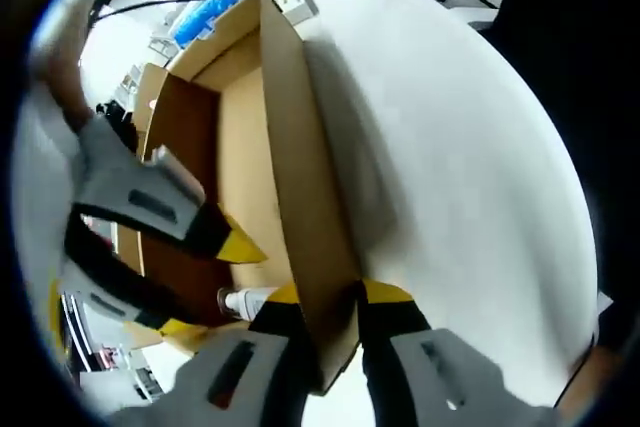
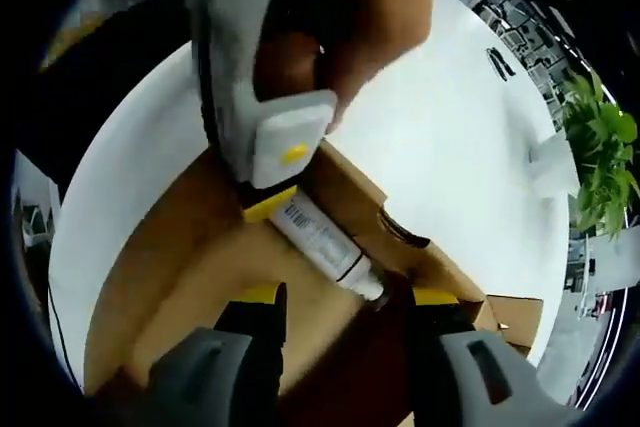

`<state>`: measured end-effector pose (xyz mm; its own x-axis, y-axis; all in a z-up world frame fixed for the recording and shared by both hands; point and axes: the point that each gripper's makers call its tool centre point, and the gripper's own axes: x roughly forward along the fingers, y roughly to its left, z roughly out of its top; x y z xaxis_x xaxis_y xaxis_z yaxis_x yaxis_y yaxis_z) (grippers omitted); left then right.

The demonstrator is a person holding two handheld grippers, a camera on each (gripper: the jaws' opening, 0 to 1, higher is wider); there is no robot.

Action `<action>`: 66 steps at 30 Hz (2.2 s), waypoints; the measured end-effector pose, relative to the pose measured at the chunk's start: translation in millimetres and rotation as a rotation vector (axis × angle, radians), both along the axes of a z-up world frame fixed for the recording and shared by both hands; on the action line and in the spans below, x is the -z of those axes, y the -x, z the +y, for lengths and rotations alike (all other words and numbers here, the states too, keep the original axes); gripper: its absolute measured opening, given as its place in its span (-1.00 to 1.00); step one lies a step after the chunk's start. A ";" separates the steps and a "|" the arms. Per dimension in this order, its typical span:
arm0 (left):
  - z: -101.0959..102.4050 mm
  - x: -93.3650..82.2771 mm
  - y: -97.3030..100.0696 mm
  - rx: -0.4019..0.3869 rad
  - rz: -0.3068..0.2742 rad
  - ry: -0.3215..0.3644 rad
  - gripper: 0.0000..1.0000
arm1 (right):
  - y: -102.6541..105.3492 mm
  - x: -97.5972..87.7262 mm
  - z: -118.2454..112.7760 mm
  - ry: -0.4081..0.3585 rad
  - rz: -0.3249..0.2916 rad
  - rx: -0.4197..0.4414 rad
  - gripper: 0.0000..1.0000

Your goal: Operate the shoe box by opening the lid, removing the specified soft item, and placing it in the target area until the item is outside and the box remains undamaged.

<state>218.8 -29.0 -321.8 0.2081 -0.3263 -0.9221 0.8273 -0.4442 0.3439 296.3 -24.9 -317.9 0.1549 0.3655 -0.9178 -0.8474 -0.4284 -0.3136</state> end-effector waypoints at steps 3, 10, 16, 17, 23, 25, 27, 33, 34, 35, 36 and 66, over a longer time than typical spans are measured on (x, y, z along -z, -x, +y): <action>0.3 0.2 -0.1 0.000 -0.001 -0.001 -0.72 | -1.3 11.4 1.9 0.010 0.023 0.003 -0.14; 0.6 -0.1 0.1 0.003 0.000 0.003 -0.71 | 3.8 12.1 -8.8 0.013 0.087 0.037 -0.08; 0.1 0.0 0.4 0.009 -0.002 0.003 -0.71 | 11.9 12.8 -8.5 0.036 0.121 0.024 -0.08; 0.2 0.1 0.3 0.011 -0.005 0.000 -0.71 | 11.6 15.2 -5.4 0.045 0.123 0.016 -0.10; 0.2 0.1 0.3 0.010 -0.004 0.005 -0.70 | 6.7 21.3 -4.8 0.107 0.117 -0.029 -0.31; -0.4 -0.2 0.4 0.014 -0.004 0.006 -0.70 | 4.6 21.1 -11.8 0.127 0.120 -0.012 -0.43; -0.9 -0.2 0.4 0.019 -0.004 0.008 -0.70 | 6.2 22.9 -16.5 0.134 0.133 -0.002 -0.45; -0.8 0.1 0.8 0.015 -0.006 0.005 -0.70 | 11.0 23.3 -24.3 0.109 0.164 0.055 -0.49; -0.8 0.1 0.8 0.015 -0.007 0.004 -0.70 | 12.0 23.9 -26.5 0.110 0.173 0.081 -0.50; -0.7 0.1 0.8 0.015 -0.008 0.003 -0.70 | 11.6 24.1 -28.1 0.103 0.171 0.090 -0.50; -0.7 0.2 0.8 0.015 -0.009 0.002 -0.70 | 13.3 23.3 -28.9 0.097 0.170 0.092 -0.51; 0.7 0.8 -0.3 0.005 -0.029 -0.018 -0.68 | 31.9 18.9 -71.1 -0.314 0.217 0.690 -0.59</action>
<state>219.1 -28.3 -322.6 0.2332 -0.3109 -0.9214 0.8149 -0.4545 0.3596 264.5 -96.0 -336.8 0.2702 0.4993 -0.8232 -0.9458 0.2978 -0.1299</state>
